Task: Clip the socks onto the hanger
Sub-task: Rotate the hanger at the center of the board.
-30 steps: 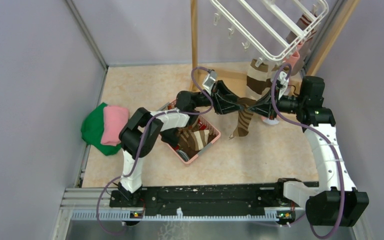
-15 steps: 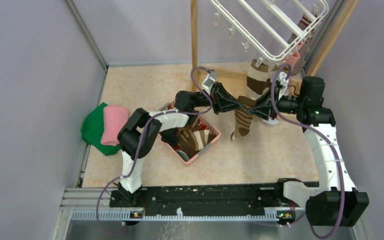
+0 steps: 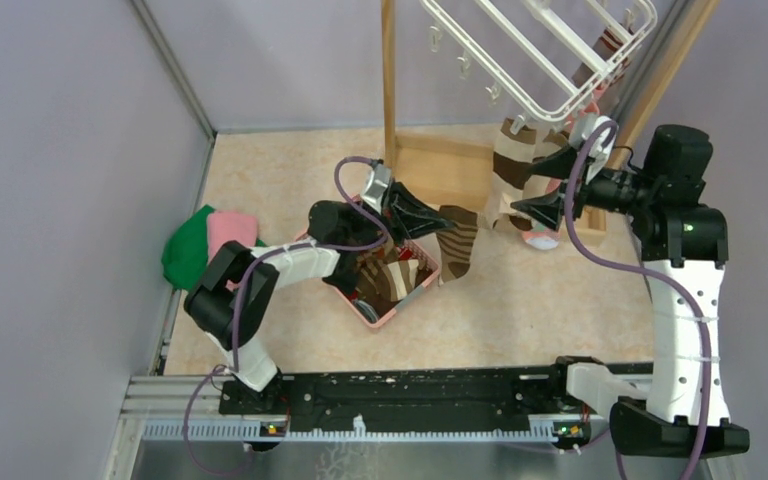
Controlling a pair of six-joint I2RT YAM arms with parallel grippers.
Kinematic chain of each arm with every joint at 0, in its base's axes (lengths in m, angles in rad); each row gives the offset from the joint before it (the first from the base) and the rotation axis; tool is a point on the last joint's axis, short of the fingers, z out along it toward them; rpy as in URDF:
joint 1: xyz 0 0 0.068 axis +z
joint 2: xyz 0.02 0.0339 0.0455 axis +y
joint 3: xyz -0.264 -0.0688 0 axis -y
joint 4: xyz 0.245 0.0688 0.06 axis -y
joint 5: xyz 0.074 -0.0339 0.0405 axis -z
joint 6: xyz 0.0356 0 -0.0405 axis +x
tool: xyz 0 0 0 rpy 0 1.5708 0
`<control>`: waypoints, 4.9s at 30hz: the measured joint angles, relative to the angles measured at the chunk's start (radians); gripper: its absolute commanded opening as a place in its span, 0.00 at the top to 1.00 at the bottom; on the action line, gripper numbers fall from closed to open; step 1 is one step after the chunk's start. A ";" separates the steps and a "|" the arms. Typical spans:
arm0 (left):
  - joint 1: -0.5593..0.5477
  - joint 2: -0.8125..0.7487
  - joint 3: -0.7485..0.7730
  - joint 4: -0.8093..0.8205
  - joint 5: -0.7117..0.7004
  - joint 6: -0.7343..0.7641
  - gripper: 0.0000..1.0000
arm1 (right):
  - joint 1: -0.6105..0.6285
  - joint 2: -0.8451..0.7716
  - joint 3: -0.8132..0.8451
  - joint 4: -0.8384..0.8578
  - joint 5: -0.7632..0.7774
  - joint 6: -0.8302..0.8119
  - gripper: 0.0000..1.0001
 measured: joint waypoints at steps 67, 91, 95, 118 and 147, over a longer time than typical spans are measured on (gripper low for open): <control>0.004 -0.343 -0.245 -0.016 -0.020 0.252 1.00 | 0.216 0.721 0.953 -0.005 0.374 0.204 0.80; -0.005 -0.343 -0.245 -0.029 -0.019 0.252 1.00 | 0.032 0.592 0.948 -0.164 0.212 -0.009 0.66; -0.007 -0.343 -0.245 -0.029 -0.019 0.252 1.00 | -0.015 0.562 0.911 -0.170 0.220 -0.013 0.54; -0.009 -0.342 -0.244 -0.028 -0.013 0.263 1.00 | -0.154 0.093 0.197 0.104 0.016 0.165 0.76; -0.009 -0.342 -0.245 -0.019 -0.008 0.262 1.00 | 0.379 0.139 -0.214 0.668 1.127 0.481 0.56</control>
